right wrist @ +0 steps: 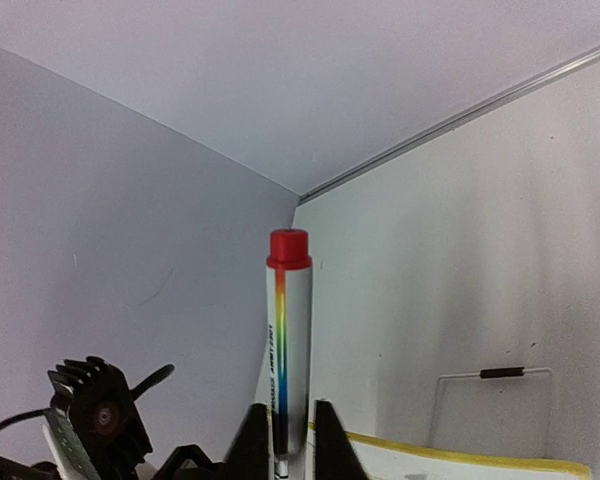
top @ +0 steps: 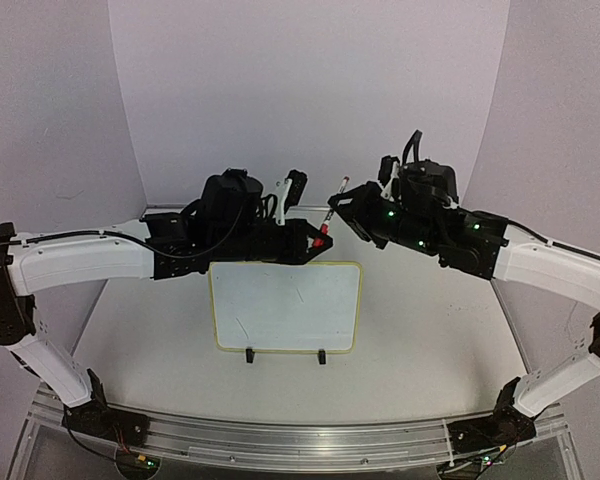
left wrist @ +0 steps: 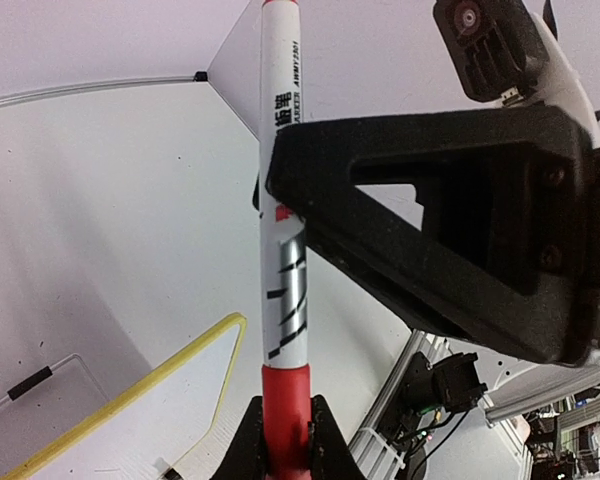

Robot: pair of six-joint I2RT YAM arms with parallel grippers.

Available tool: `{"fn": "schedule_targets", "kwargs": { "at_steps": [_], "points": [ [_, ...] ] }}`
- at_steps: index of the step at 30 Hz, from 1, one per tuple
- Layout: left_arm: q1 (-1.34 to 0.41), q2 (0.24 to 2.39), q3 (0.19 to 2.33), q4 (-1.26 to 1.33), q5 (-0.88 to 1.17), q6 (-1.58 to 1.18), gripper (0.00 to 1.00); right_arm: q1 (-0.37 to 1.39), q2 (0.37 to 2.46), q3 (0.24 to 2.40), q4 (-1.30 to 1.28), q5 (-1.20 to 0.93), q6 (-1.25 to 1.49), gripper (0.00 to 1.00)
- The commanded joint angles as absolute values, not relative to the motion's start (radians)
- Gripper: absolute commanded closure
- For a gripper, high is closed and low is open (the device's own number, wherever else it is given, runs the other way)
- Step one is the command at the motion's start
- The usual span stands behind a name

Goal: Write a sentence on the whiteboard
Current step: Pass from the right arm to the left, then open the pen cap from the whiteboard marker.

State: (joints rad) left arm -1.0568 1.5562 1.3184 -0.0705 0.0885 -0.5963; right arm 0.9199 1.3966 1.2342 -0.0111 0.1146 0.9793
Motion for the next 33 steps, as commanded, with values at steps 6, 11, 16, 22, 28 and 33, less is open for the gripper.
{"fn": "schedule_targets", "kwargs": {
  "at_steps": [6,11,16,22,28,33],
  "points": [
    [-1.034,1.448,1.262,-0.120,0.268,-0.453,1.00,0.909,1.285,1.380,-0.373,0.036,0.639,0.18],
    [-1.032,1.400,1.255,-0.190,0.460,-0.323,1.00,0.826,1.302,1.519,-0.647,-0.203,0.514,0.13],
    [-1.032,1.386,1.294,-0.399,0.570,-0.153,1.00,0.760,1.325,1.525,-0.688,-0.579,0.453,0.13],
    [-1.033,1.384,1.326,-0.531,0.691,-0.051,1.00,0.762,1.371,1.503,-0.695,-0.828,0.425,0.21],
    [-1.033,1.416,1.360,-0.594,0.696,-0.022,1.00,0.820,1.411,1.485,-0.697,-0.898,0.385,0.37],
    [-1.033,1.404,1.346,-0.558,0.682,-0.029,1.00,0.824,1.416,1.466,-0.694,-0.906,0.373,0.46]
  ]
}}
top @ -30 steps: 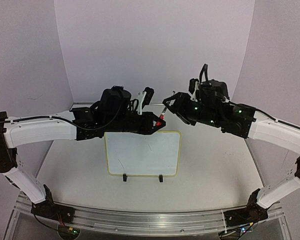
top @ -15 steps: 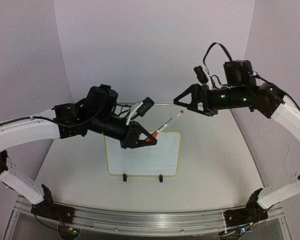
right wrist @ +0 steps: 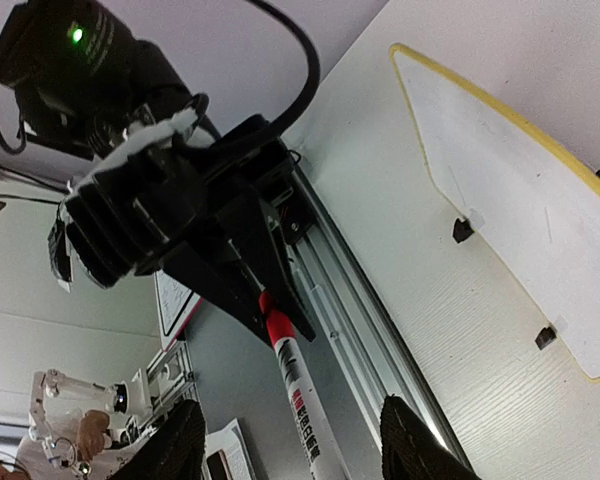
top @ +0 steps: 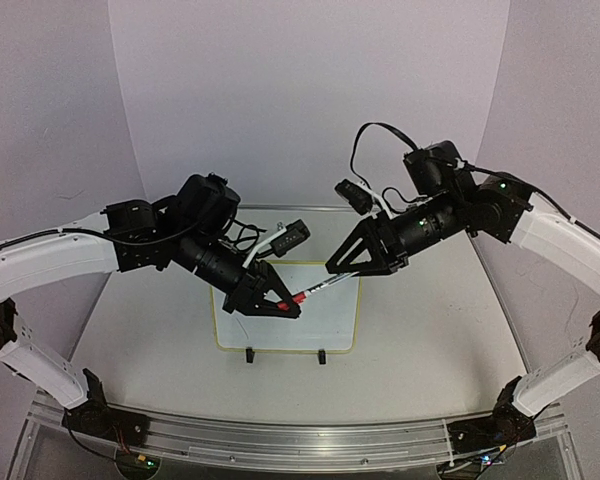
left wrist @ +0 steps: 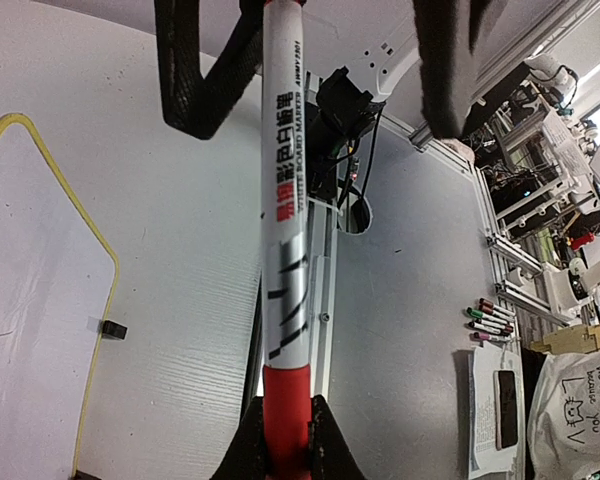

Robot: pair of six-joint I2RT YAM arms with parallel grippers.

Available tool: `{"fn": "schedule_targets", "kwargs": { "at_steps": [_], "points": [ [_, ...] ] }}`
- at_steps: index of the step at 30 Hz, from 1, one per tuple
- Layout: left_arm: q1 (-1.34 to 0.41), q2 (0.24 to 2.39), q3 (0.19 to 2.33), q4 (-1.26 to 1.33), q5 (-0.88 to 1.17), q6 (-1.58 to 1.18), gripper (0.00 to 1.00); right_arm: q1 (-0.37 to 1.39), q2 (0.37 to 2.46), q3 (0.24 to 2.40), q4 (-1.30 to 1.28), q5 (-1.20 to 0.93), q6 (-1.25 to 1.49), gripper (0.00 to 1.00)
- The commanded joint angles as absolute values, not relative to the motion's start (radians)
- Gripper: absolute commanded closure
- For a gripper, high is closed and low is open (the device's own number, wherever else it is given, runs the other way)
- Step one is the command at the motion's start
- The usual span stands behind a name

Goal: Write a sentence on the whiteboard
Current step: Open the pen cap from the whiteboard marker, then place the pen cap at the center of the board.

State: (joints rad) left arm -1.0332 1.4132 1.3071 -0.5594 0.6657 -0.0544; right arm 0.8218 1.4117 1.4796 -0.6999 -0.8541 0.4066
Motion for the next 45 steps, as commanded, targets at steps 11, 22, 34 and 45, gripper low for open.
{"fn": "schedule_targets", "kwargs": {
  "at_steps": [11,22,34,45],
  "points": [
    [-1.032,1.433,1.380,-0.592,0.721,-0.006,1.00,0.844,1.413,1.435,-0.671,-0.945,0.356,0.68],
    [-1.033,1.419,1.366,-0.602,0.739,0.019,1.00,0.844,1.391,1.396,-0.635,-0.991,0.299,1.00],
    [-1.021,1.342,1.307,-0.644,0.754,0.073,1.00,0.646,1.293,1.331,-0.638,-1.189,0.231,1.00],
    [-0.967,1.270,1.231,-0.675,0.689,0.066,1.00,0.555,1.195,1.348,-0.742,-1.154,0.199,1.00]
  ]
}}
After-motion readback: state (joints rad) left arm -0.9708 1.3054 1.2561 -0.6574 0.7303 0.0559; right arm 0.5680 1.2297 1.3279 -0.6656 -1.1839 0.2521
